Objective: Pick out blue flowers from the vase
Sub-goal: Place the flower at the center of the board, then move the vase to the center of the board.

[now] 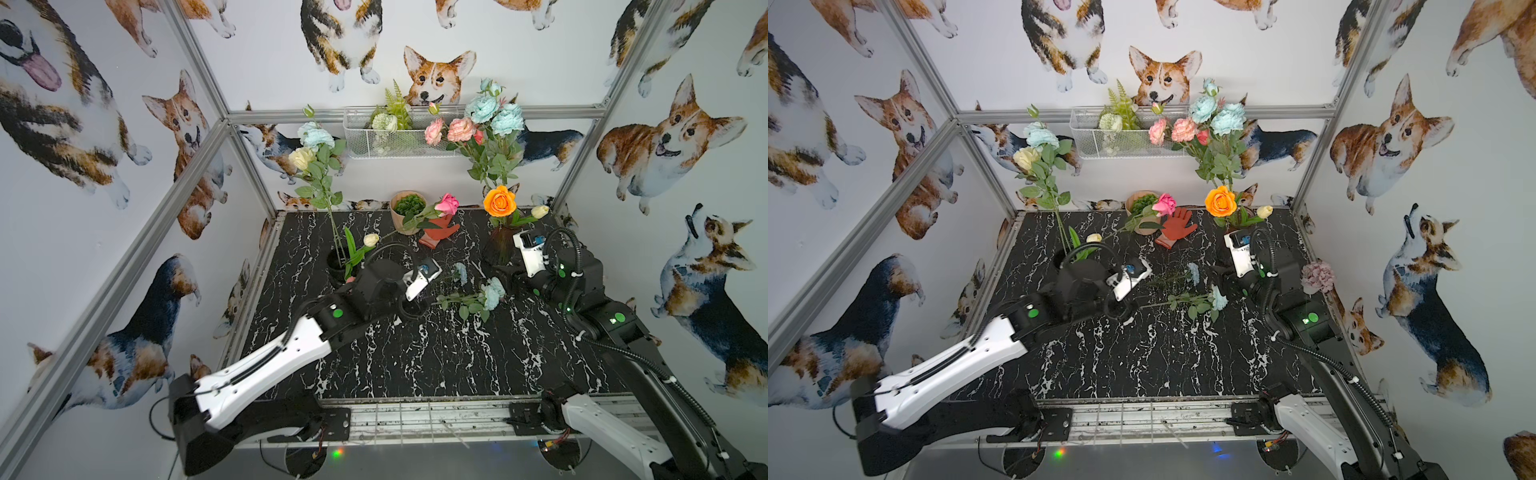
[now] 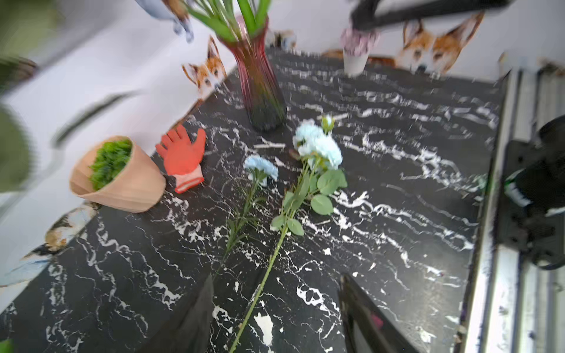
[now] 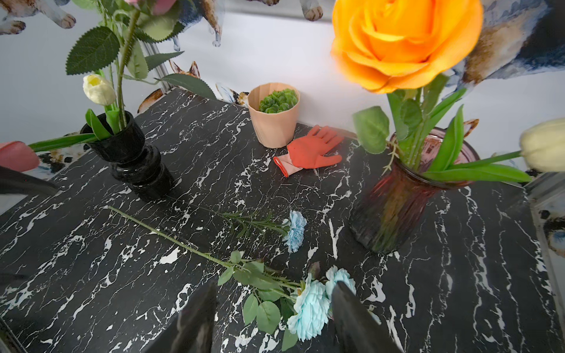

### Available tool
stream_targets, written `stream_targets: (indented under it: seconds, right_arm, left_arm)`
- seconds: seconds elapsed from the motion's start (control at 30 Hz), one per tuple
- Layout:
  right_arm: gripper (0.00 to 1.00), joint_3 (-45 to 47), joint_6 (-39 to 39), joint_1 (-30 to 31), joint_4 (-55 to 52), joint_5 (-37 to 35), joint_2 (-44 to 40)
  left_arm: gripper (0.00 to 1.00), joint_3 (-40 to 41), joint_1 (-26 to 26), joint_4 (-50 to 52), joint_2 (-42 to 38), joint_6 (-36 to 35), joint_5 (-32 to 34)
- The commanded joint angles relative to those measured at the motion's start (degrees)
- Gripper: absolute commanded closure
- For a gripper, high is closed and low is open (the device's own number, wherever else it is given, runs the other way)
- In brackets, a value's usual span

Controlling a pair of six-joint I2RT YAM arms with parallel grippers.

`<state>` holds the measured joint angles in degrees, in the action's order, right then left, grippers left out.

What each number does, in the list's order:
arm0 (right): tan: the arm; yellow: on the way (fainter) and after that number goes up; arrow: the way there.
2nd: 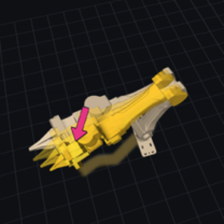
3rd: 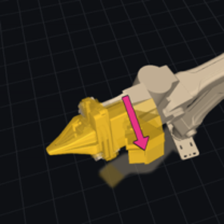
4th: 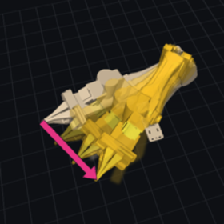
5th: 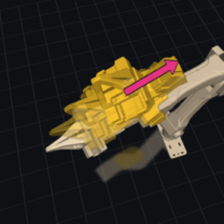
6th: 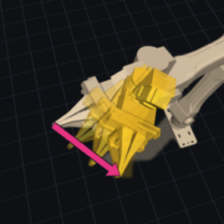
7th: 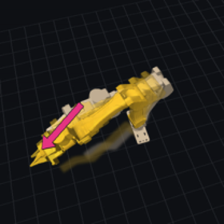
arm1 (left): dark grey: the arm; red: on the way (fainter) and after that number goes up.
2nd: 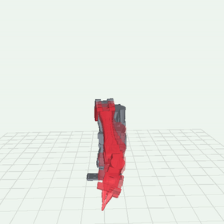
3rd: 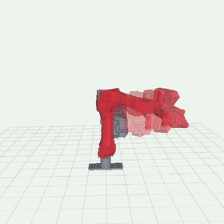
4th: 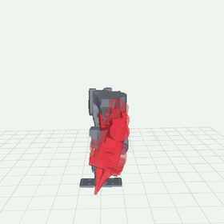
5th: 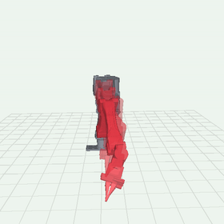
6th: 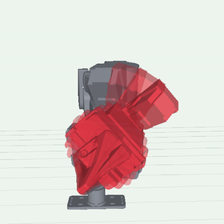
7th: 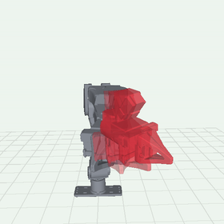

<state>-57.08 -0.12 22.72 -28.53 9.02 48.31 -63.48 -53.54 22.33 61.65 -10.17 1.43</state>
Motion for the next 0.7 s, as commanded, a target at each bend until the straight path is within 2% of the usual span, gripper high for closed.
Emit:
stream_targets:
  seconds: [0.0, 0.07, 0.13, 0.23, 0.3, 0.37, 0.43, 0.53, 0.67]
  right_arm:
    - [0.38, -0.1, -0.8, -0.1, 4.8, 2.9, 1.2]
    - [0.38, -0.1, -1.1, 0.0, 5.9, 4.1, 2.0]
    - [0.38, -0.3, -1.4, 0.0, 6.8, 5.2, 2.8]
    - [0.38, -0.9, -1.5, 0.0, 6.9, 6.6, 3.7]
    - [0.38, -1.1, -1.2, 0.0, 6.6, 6.8, 3.9]
    - [0.38, -1.1, -0.9, 0.0, 6.0, 6.9, 3.6]
    - [0.38, -0.8, -0.8, 0.0, 5.5, 6.8, 3.2]
    - [0.38, 0.0, -0.9, 0.0, 5.2, 6.4, 2.4]
    - [0.38, 1.0, -1.9, 0.0, 5.3, 6.4, 2.0]
  left_arm:
    - [0.27, -3.5, 0.6, 5.1, -7.3, 3.9, 4.8]
    - [0.26, -6.2, 4.2, 10.0, -8.9, 3.2, 9.5]
    - [0.25, -6.4, 12.4, 11.7, -10.0, 4.6, 9.3]
    - [0.26, -4.7, 31.4, 10.7, -10.3, 10.4, -3.4]
    - [0.26, -2.9, 41.8, 9.2, -8.8, 13.8, -10.6]
    - [0.28, -2.7, 49.3, 9.1, -5.3, 15.1, -16.5]
    - [0.30, -2.5, 53.3, 8.4, -1.9, 15.6, -19.0]
    - [0.31, -3.4, 54.4, 8.0, 2.7, 15.0, -19.0]
    - [0.32, -4.8, 56.7, 3.4, 9.4, 18.0, -21.2]
